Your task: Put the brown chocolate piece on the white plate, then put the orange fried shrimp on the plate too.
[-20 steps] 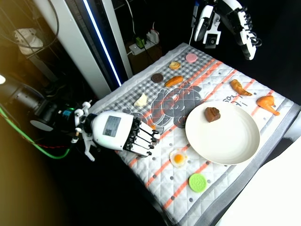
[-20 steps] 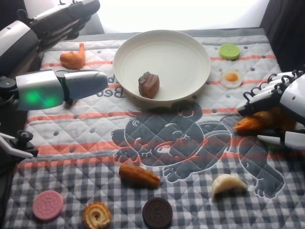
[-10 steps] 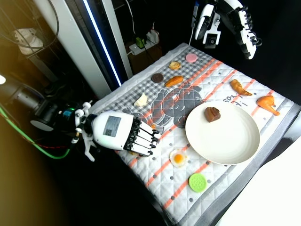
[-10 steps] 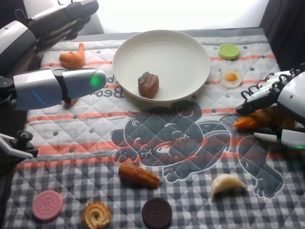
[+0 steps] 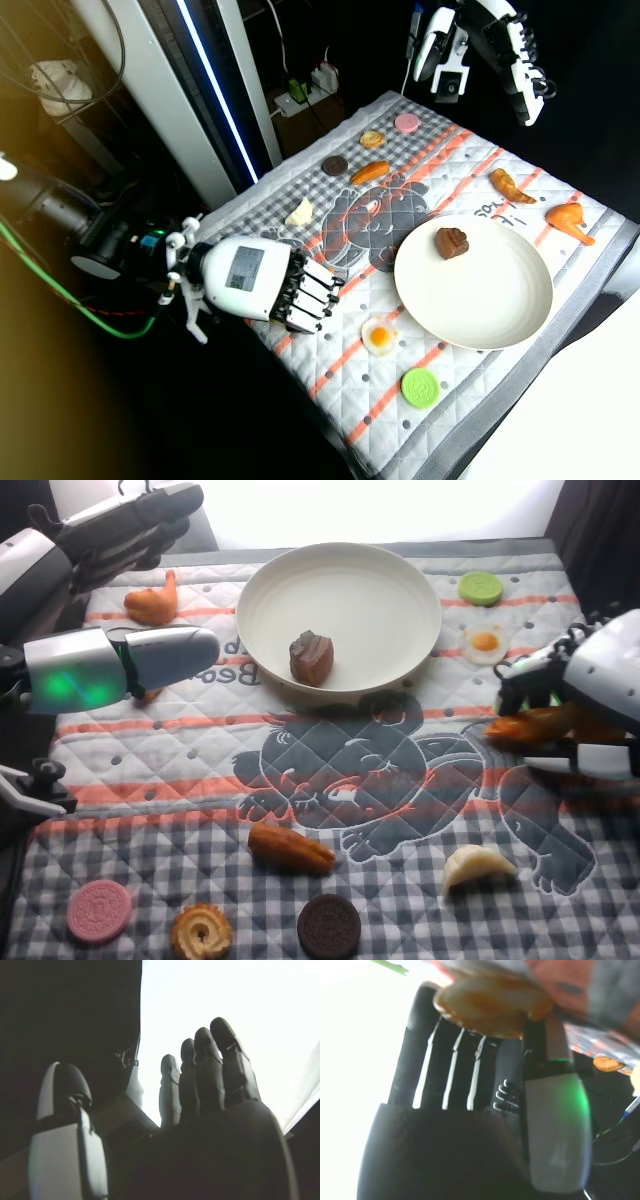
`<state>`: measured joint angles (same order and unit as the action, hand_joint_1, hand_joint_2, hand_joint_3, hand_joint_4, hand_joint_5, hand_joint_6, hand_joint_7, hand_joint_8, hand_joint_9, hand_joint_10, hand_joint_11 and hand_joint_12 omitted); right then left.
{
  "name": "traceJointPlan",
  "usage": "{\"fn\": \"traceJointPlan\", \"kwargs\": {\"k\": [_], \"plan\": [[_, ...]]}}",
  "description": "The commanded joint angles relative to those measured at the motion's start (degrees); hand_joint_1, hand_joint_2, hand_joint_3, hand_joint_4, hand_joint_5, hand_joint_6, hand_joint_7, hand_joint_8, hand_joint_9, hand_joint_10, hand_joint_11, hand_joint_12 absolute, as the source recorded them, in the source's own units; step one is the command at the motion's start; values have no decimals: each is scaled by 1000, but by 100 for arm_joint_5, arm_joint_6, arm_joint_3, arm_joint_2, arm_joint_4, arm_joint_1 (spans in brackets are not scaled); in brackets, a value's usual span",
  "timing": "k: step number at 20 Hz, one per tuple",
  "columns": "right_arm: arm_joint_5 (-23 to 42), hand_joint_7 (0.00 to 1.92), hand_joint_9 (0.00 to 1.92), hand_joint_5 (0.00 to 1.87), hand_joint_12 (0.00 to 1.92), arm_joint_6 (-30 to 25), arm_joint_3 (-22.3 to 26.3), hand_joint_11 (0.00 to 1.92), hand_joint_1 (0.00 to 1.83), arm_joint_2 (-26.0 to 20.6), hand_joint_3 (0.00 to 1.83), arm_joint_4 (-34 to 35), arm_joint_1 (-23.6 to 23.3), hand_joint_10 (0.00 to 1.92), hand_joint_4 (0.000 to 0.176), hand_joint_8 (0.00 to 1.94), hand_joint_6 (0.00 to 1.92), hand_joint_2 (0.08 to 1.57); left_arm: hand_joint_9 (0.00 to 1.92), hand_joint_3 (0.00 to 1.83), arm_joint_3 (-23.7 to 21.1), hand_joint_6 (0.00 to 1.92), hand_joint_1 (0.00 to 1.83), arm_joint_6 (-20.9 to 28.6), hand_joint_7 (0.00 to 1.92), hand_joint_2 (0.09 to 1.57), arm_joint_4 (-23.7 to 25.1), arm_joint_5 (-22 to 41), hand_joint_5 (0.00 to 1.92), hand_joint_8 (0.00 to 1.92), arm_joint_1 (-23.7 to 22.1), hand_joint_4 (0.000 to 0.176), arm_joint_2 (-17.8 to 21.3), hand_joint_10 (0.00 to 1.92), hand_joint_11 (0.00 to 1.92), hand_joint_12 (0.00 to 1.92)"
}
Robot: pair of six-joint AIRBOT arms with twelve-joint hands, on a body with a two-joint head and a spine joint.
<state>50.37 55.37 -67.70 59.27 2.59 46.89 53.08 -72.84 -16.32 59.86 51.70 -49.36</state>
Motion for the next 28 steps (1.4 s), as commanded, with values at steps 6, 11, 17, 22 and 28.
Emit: {"fn": "traceJointPlan", "kwargs": {"k": [6, 11, 17, 22, 28], "plan": [[473, 1044, 899, 924, 1577, 51, -607, 866, 1227, 499, 0, -107, -1163, 1298, 0, 999, 1026, 1111, 303, 0, -2, 0, 853, 86, 315, 943, 71, 783, 314, 1, -49, 110, 27, 4, 0, 823], [-187, 1114, 1014, 935, 1400, 133, -1227, 893, 1244, 1186, 0, -292, -2056, 1079, 0, 894, 1007, 1093, 315, 0, 2, 3, 929, 86, 317, 914, 77, 843, 318, 2, -25, 102, 55, 4, 0, 806], [-657, 712, 728, 561, 1278, 133, -1568, 663, 888, 1638, 0, -422, -2488, 813, 0, 666, 388, 1090, 342, 1, 27, 2, 915, 86, 347, 911, 127, 815, 363, 1, -74, 75, 37, 3, 0, 887], [-179, 0, 0, 0, 235, 141, -1057, 0, 121, 1126, 0, -418, -2463, 0, 176, 0, 0, 966, 342, 4, -1, 0, 884, 87, 342, 946, -70, 1030, 366, 0, 4, 68, 35, 2, 0, 992], [1431, 0, 0, 0, 14, 141, 63, 26, 209, -283, 0, 61, -1068, 0, 176, 0, 0, 980, 347, 0, -149, 2, 843, 172, 338, 940, -248, 1561, 354, 1, 315, 86, 239, 4, 0, 1002]]}}
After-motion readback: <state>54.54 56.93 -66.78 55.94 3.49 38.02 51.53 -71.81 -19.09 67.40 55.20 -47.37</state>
